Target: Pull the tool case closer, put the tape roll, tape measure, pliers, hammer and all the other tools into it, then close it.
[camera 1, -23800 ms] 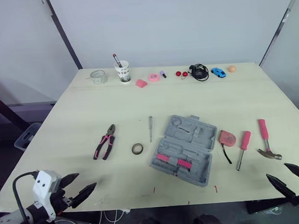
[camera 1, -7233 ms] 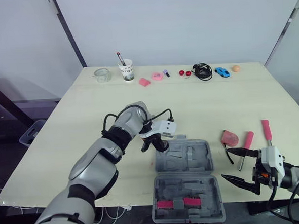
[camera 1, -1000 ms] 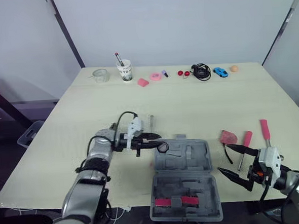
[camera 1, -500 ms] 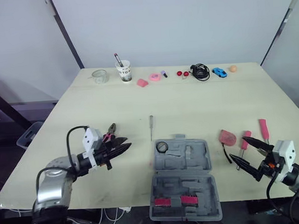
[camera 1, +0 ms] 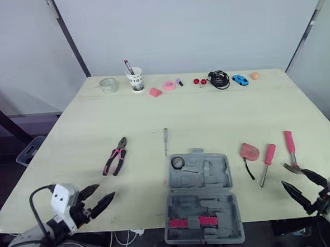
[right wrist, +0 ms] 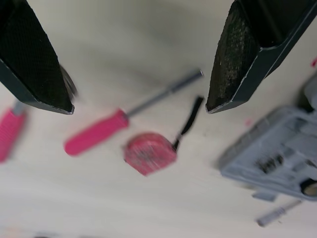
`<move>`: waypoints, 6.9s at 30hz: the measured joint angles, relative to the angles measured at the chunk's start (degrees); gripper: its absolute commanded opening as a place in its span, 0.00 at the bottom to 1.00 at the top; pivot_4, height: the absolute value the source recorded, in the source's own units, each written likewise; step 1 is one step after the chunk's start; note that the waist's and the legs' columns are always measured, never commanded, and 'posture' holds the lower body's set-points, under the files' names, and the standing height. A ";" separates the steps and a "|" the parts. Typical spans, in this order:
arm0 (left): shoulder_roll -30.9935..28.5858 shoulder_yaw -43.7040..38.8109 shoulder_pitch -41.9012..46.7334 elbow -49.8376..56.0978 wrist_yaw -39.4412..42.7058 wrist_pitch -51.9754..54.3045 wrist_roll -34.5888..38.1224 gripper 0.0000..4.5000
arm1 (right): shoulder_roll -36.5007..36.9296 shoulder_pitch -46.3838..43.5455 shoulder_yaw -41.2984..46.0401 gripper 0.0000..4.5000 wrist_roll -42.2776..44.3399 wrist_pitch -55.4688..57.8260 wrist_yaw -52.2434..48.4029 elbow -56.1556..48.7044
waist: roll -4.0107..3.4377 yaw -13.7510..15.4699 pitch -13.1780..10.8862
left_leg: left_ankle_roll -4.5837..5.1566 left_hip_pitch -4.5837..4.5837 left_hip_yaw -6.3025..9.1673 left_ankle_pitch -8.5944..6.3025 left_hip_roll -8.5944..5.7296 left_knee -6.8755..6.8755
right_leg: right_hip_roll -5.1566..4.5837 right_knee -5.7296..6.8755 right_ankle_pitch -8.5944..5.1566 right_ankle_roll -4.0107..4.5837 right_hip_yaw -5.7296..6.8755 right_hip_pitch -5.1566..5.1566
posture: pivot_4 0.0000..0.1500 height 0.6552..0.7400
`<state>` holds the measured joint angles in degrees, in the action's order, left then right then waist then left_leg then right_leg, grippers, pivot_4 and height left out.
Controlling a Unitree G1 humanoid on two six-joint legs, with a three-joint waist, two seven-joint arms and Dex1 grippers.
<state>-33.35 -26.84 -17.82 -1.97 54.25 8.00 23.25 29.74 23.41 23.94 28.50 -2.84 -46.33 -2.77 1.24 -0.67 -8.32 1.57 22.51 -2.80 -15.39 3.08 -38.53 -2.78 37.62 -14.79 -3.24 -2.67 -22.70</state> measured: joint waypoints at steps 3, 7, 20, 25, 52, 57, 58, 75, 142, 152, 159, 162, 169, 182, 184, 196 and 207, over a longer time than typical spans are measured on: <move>0.03 -1.08 -2.28 -1.58 -0.59 -1.53 0.01 1.00 | -0.69 3.58 1.99 1.00 -0.01 -0.17 0.44 0.00 | 0.03 0.01 0.02 | -0.01 0.01 -0.01 -0.01 0.04 0.02 | -0.03 -0.06 -0.01 0.01 -0.01 -0.01 | 1.00 1.00; 0.02 -2.10 -3.51 -1.70 -0.70 -2.62 0.33 1.00 | -1.51 6.28 3.28 1.00 -0.04 -0.49 0.62 -0.07 | 0.07 0.06 0.06 | -0.02 0.02 -0.02 -0.01 0.06 0.07 | -0.15 -0.12 -0.01 0.02 0.00 -0.08 | 1.00 1.00; -1.60 2.20 -0.28 2.57 1.21 -2.75 1.12 1.00 | -1.36 4.88 2.81 1.00 0.52 -0.01 -0.83 -3.22 | 0.04 0.03 0.09 | -0.03 0.06 -0.03 -0.02 0.05 0.12 | -0.42 -0.18 -0.02 0.07 0.02 -0.11 | 1.00 1.00; -5.35 6.66 4.48 6.53 4.43 -2.22 1.13 1.00 | 1.44 -0.82 -1.32 1.00 -0.60 2.12 -1.81 -5.31 | 0.01 0.03 0.09 | -0.02 0.09 -0.05 -0.01 0.03 0.15 | -0.29 -0.21 -0.01 0.08 0.04 -0.09 | 1.00 1.00; -12.52 14.36 19.29 16.27 14.61 7.65 9.15 1.00 | 8.33 -40.10 -24.10 1.00 -18.05 14.25 -4.13 18.10 | -0.02 -0.09 -0.04 | 0.01 0.17 -0.07 0.00 -0.33 0.15 | 0.02 -0.20 0.07 -0.09 0.06 -0.09 | 1.00 1.00; -12.54 14.47 20.36 16.66 15.92 8.58 10.68 1.00 | 8.51 -45.35 -26.11 1.00 -19.63 14.90 -7.51 24.82 | -0.02 -0.14 -0.05 | 0.01 0.18 -0.09 0.01 -0.33 0.15 | 0.04 -0.19 0.10 -0.14 0.10 -0.09 | 1.00 1.00; -12.54 14.51 20.44 16.66 15.99 8.72 10.71 1.00 | 8.50 -45.76 -26.36 1.00 -19.87 14.97 -7.84 25.59 | -0.03 -0.14 -0.06 | 0.01 0.19 -0.09 0.01 -0.33 0.16 | 0.04 -0.20 0.10 -0.14 0.10 -0.09 | 1.00 1.00; -12.18 16.13 21.90 17.88 16.70 8.67 10.73 1.00 | 11.57 -41.03 -23.34 1.00 -17.23 23.18 -9.72 12.62 | -0.14 -0.02 -0.13 | 0.01 0.25 -0.04 0.01 -0.33 0.15 | 0.04 -0.19 0.12 -0.17 0.16 -0.09 | 1.00 1.00; -12.08 20.55 28.89 14.82 21.74 6.69 10.63 1.00 | -16.92 -31.04 -18.95 0.09 -16.76 47.50 34.37 -5.78 | -0.12 -0.31 -0.14 | 0.01 0.25 0.05 0.01 -0.32 0.16 | 0.08 -0.21 0.06 -0.11 0.12 -0.10 | 1.00 1.00; -12.07 20.59 28.88 14.80 21.75 6.68 10.61 1.00 | -16.47 -31.02 -18.97 0.04 -16.71 47.38 33.93 -5.65 | -0.12 -0.31 -0.14 | 0.01 0.25 0.06 0.01 -0.32 0.17 | 0.08 -0.21 0.06 -0.11 0.13 -0.10 | 1.00 1.00; -12.07 20.61 28.87 14.80 22.04 6.66 10.60 1.00 | -16.21 -30.75 -18.95 0.04 -16.63 47.37 33.16 -5.79 | -0.12 -0.30 -0.14 | 0.01 0.25 0.06 0.01 -0.32 0.17 | 0.08 -0.22 0.05 -0.09 0.13 -0.10 | 1.00 1.00; -12.07 20.61 28.88 14.80 22.17 6.65 10.60 1.00 | -16.10 -30.68 -18.96 0.04 -16.67 47.32 33.14 -5.81 | -0.12 -0.30 -0.14 | 0.01 0.25 0.06 0.01 -0.32 0.17 | 0.08 -0.22 0.04 -0.07 0.13 -0.10 | 1.00 1.00; -12.07 20.66 28.90 14.81 22.30 6.67 10.63 1.00 | -14.86 -28.18 -19.08 0.04 -16.45 47.78 32.25 -8.34 | -0.12 -0.17 -0.14 | 0.00 0.26 0.06 0.01 -0.32 0.18 | 0.08 -0.24 0.04 -0.07 0.13 -0.10 | 1.00 1.00; -12.08 21.29 30.98 14.83 24.08 6.89 10.68 1.00 | -11.82 -23.17 -19.50 0.04 -14.43 51.65 29.40 -15.01 | -0.11 -0.22 -0.14 | 0.01 0.26 0.06 0.01 -0.32 0.18 | 0.08 -0.27 0.02 -0.05 0.12 -0.10 | 1.00 1.00; -12.08 21.47 30.98 14.83 24.22 6.92 10.68 1.00 | -11.87 -23.46 -19.49 0.04 -14.51 51.31 29.51 -14.56 | -0.11 -0.22 -0.15 | 0.01 0.26 0.06 0.01 -0.32 0.18 | 0.08 -0.28 0.02 -0.05 0.12 -0.10 | 1.00 1.00; -12.08 21.91 30.99 14.82 24.31 6.94 10.68 1.00 | -12.33 -25.15 -19.78 0.04 -15.49 48.59 31.02 -13.71 | -0.11 -0.21 -0.15 | 0.01 0.27 0.06 0.01 -0.32 0.18 | 0.08 -0.28 0.02 -0.05 0.13 -0.10 | 1.00 1.00; -12.13 21.91 30.95 14.80 24.31 6.94 10.66 1.00 | -11.01 -24.13 -20.70 0.39 -15.05 51.06 30.38 -14.95 | -0.12 -0.17 -0.16 | 0.01 0.29 0.06 0.01 -0.32 0.19 | 0.08 -0.30 0.02 -0.04 0.13 -0.10 | 1.00 1.00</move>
<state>-45.48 -4.93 13.13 12.83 78.57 14.94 33.91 18.72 -0.71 3.24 13.45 48.22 -15.96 -17.72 1.12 -0.84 -8.48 1.57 22.80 -2.74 -15.38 2.76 -38.34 -2.70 37.32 -14.77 -3.28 -2.54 -22.80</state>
